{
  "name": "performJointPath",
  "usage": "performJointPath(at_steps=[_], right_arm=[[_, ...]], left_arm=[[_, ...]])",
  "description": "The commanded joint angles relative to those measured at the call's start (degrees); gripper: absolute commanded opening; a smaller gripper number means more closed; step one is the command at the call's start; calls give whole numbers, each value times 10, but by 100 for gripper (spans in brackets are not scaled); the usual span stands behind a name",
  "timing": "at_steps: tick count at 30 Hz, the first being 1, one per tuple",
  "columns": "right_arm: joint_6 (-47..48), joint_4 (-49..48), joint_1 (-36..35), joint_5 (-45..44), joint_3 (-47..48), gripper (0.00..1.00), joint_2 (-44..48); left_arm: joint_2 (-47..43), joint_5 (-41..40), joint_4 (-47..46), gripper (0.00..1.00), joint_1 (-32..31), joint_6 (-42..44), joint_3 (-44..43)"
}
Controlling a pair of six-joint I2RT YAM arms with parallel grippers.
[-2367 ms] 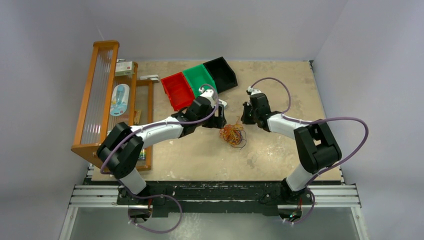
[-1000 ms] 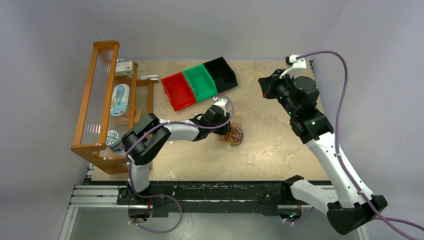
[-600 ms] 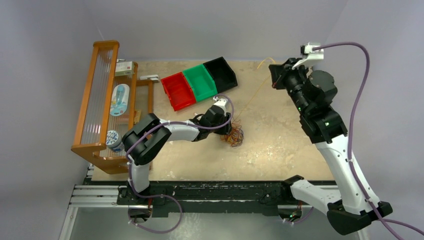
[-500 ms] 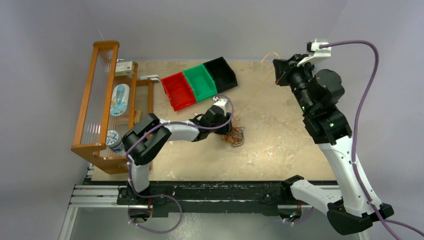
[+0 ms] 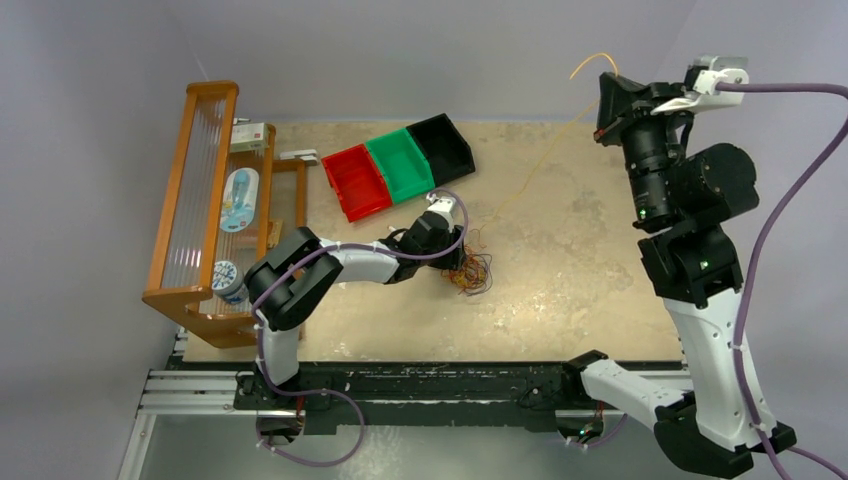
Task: Untangle the cables
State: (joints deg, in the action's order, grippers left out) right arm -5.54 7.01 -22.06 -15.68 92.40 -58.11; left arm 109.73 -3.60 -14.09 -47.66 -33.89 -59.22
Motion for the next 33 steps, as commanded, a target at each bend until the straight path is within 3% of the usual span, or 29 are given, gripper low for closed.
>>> performJointPath(at_steps=[1,28,33], right_arm=[[38,-48,2,-29,39,0,6],[131,-149,2,-91,136,0,9],[143,-154,2,-98,153,0,9]], left_arm=[[5,-17,19,50,0,-1,15],[12,-27,24,49,0,-4,19],[14,-28,24,38,0,-4,19]])
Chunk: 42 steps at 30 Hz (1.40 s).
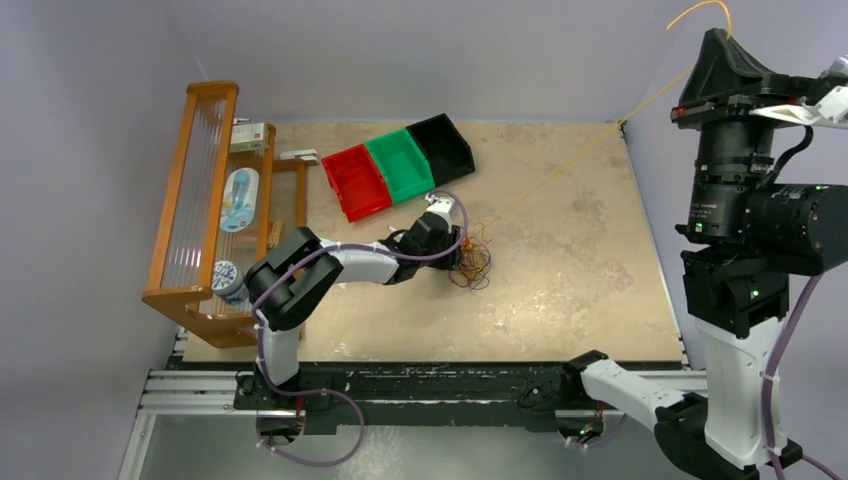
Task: Untangle the cables
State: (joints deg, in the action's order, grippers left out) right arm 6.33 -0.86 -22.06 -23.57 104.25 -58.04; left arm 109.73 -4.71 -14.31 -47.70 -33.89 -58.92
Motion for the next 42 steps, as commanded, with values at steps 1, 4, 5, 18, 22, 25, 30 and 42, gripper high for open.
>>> performJointPath(at_steps=[1,4,5,18,22,25,30,42], right_arm=[[27,-76,2,-20,36,0,8],[34,-75,2,-26,38,0,8],[36,-74,2,-29,38,0,8],[107,-124,2,-133,32,0,23],[113,-129,2,-143,23,0,34],[78,-88,2,-129,11,0,40],[-16,58,2,-156,-46,0,41],[-212,205,63,-168,-318,0,-1]], left_arm=[[13,-17,27,36,1,-4,16],[12,-19,26,31,1,-5,16],[11,-19,27,28,1,-5,16],[-3,-38,37,0,2,-4,27],[-22,-52,44,2,3,-1,37],[-52,-53,39,0,6,5,53],[-110,-75,76,0,6,33,46],[-162,-125,293,0,6,105,-38]])
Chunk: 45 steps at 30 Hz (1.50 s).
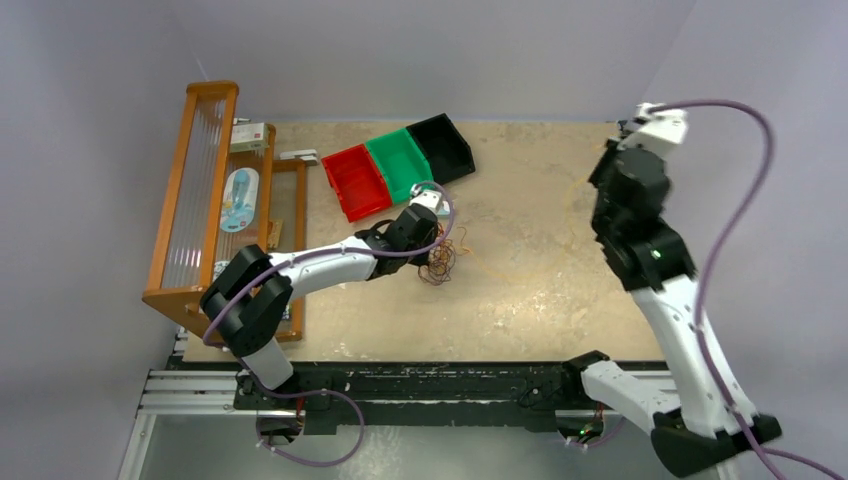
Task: Untangle the cables
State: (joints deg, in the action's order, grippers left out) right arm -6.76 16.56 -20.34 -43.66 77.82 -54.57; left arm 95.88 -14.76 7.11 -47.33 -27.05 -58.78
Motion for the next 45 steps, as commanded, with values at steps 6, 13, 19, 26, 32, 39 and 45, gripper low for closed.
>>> performJointPath(at_steps=[6,13,19,26,32,39,45], right_arm=[[-110,-44,219,227,-129,0,-110],[-138,-101,299,331,-144,20,-204],[-138,-109,299,329,-189,60,-153],[-104,-103,299,424,-213,71,-83],[-75,-115,275,637,-258,76,-60],[-81,-104,105,686,-301,76,-109],[-69,-157,56,764,-350,75,-154]], left_arm=[[2,-26,158,0,2,54,-83],[55,-16,169,0,1,64,-119],[75,-30,165,0,1,56,-127],[72,-41,161,0,1,53,-124],[64,-62,159,0,2,50,-119],[65,-62,155,0,2,44,-115],[63,-60,149,0,2,40,-109]])
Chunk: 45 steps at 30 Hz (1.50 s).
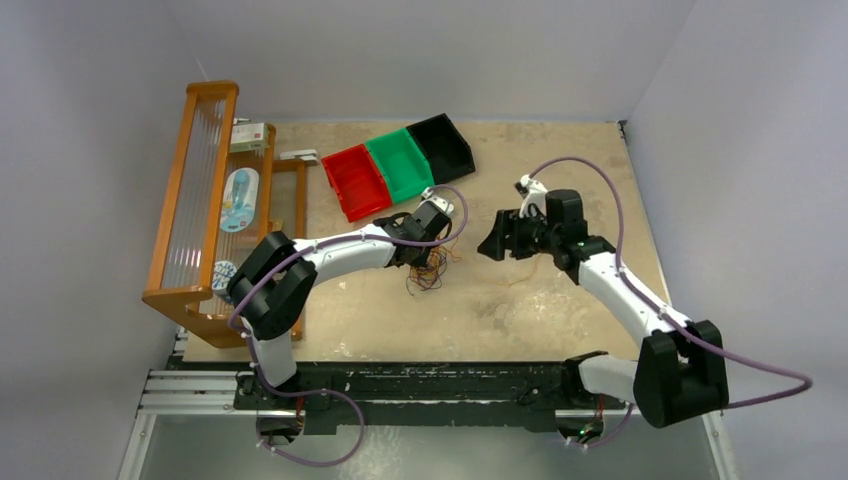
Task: Untangle the cables
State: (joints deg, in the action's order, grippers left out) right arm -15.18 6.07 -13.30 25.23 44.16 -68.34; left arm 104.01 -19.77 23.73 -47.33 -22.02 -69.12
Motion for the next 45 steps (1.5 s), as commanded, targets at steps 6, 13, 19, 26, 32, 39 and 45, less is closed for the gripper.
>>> performJointPath(at_steps=[6,13,19,26,32,39,45], right_arm=[[-3,-127,-33,85,-37,69,-58],[-22,-193,-59,69,-55,63,-123],[-38,-253,-74,56,-60,58,-187],[-80,-312,-81,27,-67,15,-210],[-109,-298,-81,-22,-81,0,-178],[-116,-254,-81,-64,-88,0,-138],[-109,-173,-81,-131,-73,0,-69]], left_arm=[[-17,-6,-19,0,2,-10,-4],[-18,-4,-21,0,2,-8,-4],[-16,1,-23,0,2,-9,-3],[-15,-3,-27,0,2,-10,1],[-2,8,-62,23,2,-24,16],[25,25,-115,60,2,-49,33],[55,18,-130,63,2,-53,40]])
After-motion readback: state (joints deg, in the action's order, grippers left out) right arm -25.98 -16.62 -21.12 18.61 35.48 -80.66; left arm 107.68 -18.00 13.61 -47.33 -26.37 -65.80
